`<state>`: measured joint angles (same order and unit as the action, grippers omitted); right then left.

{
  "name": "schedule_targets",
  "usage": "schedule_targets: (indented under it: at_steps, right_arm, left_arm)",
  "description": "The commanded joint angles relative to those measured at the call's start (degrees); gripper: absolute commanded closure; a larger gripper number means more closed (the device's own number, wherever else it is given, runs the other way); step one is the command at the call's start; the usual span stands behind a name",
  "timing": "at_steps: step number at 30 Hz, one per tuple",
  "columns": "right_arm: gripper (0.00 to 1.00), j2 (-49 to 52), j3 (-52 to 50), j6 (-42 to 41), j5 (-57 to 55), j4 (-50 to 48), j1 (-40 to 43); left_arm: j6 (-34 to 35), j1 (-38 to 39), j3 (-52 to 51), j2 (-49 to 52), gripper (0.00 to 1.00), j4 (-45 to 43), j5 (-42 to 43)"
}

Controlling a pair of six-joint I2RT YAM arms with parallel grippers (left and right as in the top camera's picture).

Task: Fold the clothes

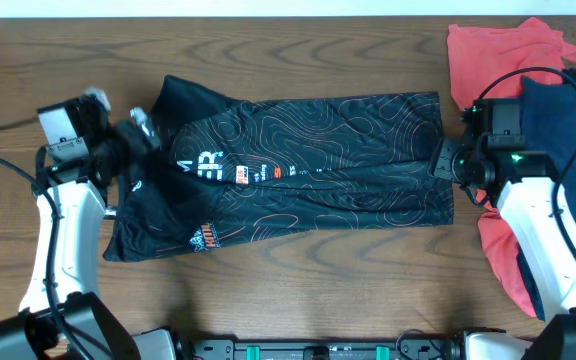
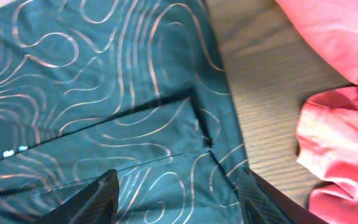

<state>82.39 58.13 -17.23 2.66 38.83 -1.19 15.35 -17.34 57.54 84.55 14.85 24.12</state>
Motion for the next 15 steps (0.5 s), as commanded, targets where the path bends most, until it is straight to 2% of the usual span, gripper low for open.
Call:
schedule_targets:
  at_steps: [1,5,10,15]
  right_arm:
    - [0.39,0.2,0.0,2.1,2.8,0.7,0.4]
    - [0.39,0.2,0.0,2.1,2.9,0.8,0.4]
    - [0.39,0.2,0.0,2.1,3.4,0.8,0.4]
    - [0.39,0.2,0.0,2.1,3.4,0.8,0.4]
  left_arm:
    - [2.8,0.1,1.1,4.6,0.02,-5.3,6.8]
    - [2.7,0.6,9.2,13.3,0.02,-4.4,7.0]
    - [-0.7,2.1,23.6,25.4,0.02,3.5,6.6]
    - [-6.0,4.3,36.0,35.6,0.02,10.8,0.2]
